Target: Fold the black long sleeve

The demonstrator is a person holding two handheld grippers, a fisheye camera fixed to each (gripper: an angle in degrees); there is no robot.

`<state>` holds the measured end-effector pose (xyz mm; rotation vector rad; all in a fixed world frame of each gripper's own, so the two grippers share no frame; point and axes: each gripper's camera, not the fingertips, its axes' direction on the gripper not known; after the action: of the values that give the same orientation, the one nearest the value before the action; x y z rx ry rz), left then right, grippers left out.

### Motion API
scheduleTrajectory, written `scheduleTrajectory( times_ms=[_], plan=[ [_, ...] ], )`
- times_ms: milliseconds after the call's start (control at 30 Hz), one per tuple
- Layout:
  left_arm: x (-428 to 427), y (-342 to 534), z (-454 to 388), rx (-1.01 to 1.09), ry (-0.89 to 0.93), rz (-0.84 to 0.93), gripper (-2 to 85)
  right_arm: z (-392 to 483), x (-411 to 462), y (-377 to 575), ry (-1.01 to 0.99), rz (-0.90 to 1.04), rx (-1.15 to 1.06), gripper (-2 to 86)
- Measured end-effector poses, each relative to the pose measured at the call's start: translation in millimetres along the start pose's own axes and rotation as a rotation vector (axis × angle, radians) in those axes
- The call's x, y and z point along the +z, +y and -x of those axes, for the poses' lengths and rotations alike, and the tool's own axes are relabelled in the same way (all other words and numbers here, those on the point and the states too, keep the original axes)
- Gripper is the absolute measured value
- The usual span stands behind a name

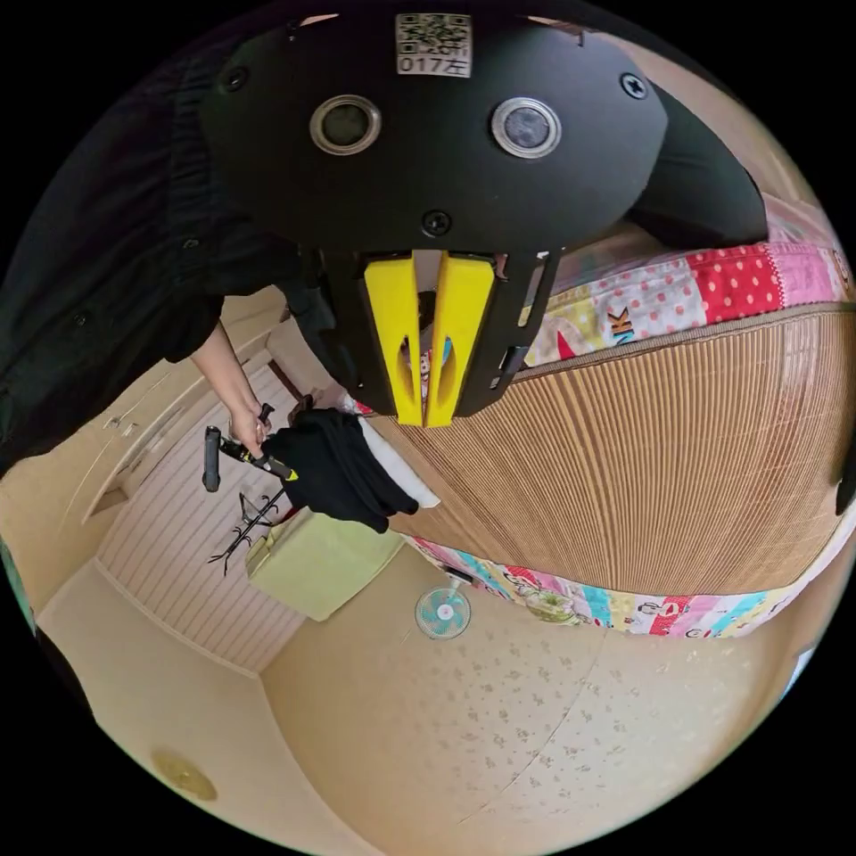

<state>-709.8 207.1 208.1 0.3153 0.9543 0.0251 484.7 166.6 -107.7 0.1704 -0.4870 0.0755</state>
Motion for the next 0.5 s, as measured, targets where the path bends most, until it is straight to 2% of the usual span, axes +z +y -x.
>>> scheduleTrajectory(
  times_ms=[67,100,133,200,267,333,367,400,500],
  plan=[
    [11.2,-9.1,-13.6,0.003,0.027,0.01,-0.4,-21.4,17.5,-5.4,0.073,-0.015,0.06,12.9],
    [15.1,-12.0,-22.0,0.008,0.035,0.01,-0.4,-34.5,36.6,-9.0,0.016,0.006,0.107,12.9],
    [17.3,-12.5,-29.2,0.013,0.037,0.011,-0.4,-45.4,65.2,-15.3,-0.126,0.095,0.168,12.1],
    [20.1,-9.5,-36.2,0.016,0.025,0.024,-0.4,-45.5,82.9,-27.2,-0.217,0.157,0.226,9.7],
    [23.3,-5.1,-37.8,0.005,0.01,0.051,-0.4,-23.2,61.5,-43.1,-0.337,0.078,0.152,7.0],
    [25.3,-2.7,-35.3,-0.026,0.017,0.083,-0.3,25.4,13.5,-54.4,-0.752,-0.107,0.054,5.0],
    [24.9,-2.9,-34.7,-0.034,0.019,0.082,-0.3,45.3,3.5,-55.9,-0.821,-0.104,0.007,4.8],
    [23.5,-4.6,-33.4,-0.052,0.018,0.074,-0.1,93.1,-19.5,-50.8,-0.836,-0.101,-0.113,4.5],
    [18.4,-14.3,-27.5,-0.111,-0.015,0.034,1.8,207.2,-77.2,14.3,-0.718,-0.19,-0.447,4.6]
  ],
)
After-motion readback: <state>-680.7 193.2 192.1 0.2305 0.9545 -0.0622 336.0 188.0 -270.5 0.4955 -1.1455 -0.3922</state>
